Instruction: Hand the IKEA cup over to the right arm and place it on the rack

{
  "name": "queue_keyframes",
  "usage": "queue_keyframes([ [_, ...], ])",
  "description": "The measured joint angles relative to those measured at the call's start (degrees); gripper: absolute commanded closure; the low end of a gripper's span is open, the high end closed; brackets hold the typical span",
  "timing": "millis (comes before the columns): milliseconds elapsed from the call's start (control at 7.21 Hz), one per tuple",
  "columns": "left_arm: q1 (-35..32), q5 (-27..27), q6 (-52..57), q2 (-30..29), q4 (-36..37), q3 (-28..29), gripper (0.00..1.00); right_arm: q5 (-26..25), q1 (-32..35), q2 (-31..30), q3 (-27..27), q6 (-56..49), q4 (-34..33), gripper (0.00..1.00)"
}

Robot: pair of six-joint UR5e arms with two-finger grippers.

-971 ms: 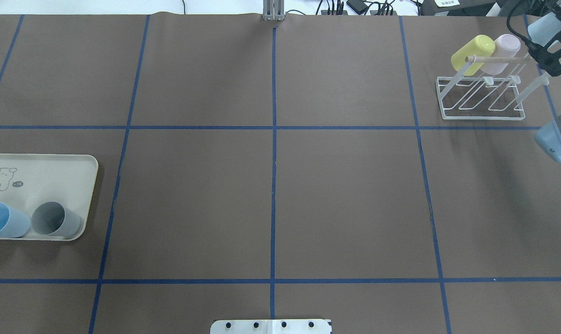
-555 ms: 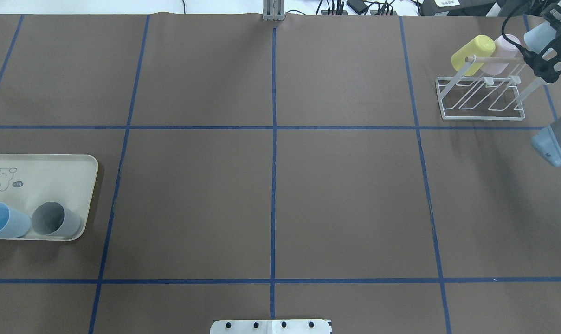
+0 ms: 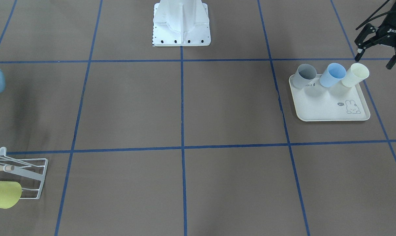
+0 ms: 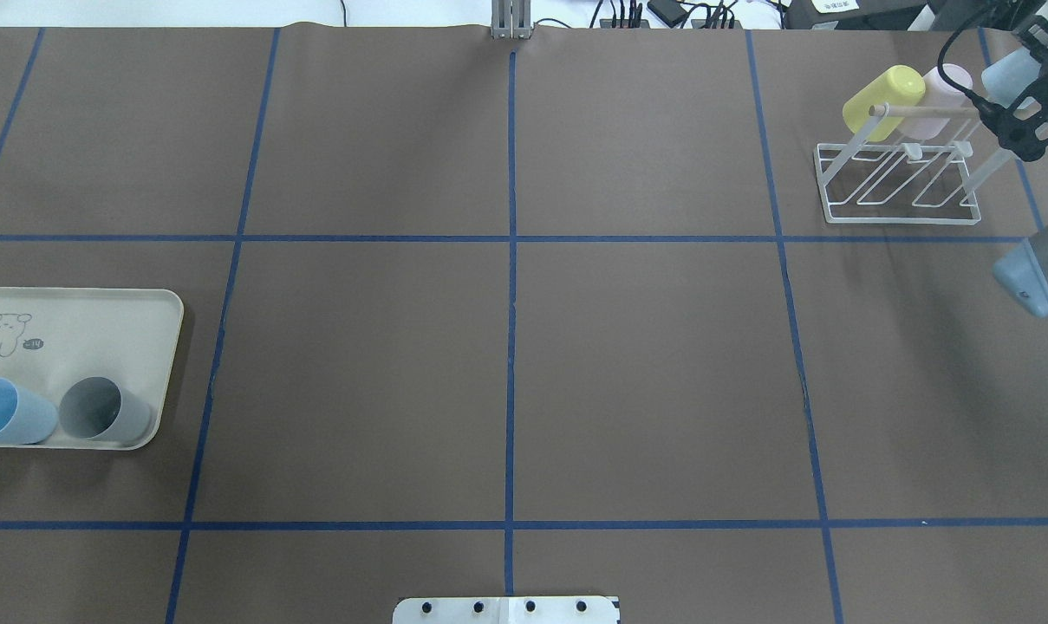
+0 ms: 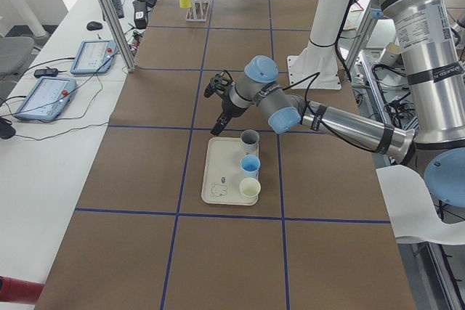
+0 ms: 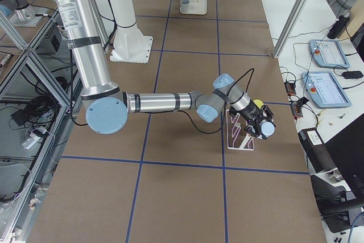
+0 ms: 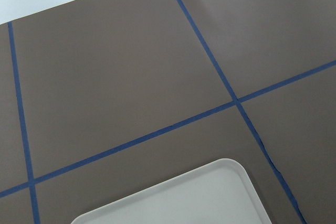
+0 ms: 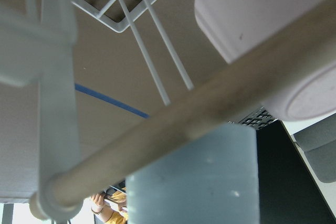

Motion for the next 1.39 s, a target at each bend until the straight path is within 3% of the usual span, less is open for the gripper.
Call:
queue_keyframes([
  [693, 0.00, 0.00, 0.00, -0.01, 0.00, 0.13, 0.00, -1.58, -1.15, -0.13, -0.07, 0.08, 0.07, 0.63],
  [832, 0.00, 0.00, 0.00, -0.01, 0.00, 0.18, 0.00, -1.79, -1.28, -0.15, -0.07, 0.07, 0.05, 0.50],
  [971, 0.00, 0.00, 0.00, 0.00, 0.00, 0.20, 0.00, -1.89, -1.36, -0.14, -0.07, 0.05, 0.02, 0.22],
  [1248, 0.00, 0.00, 0.00, 0.01, -0.02, 0.28, 0.00, -3.29, -1.85, -0.12, -0.06, 0.03, -0.05, 0.06],
  [1387, 0.00, 0.00, 0.00, -0.05, -0.04, 0.36, 0.00, -4.04, -2.21, -0.11, -0.06, 0.01, -0.05, 0.03],
])
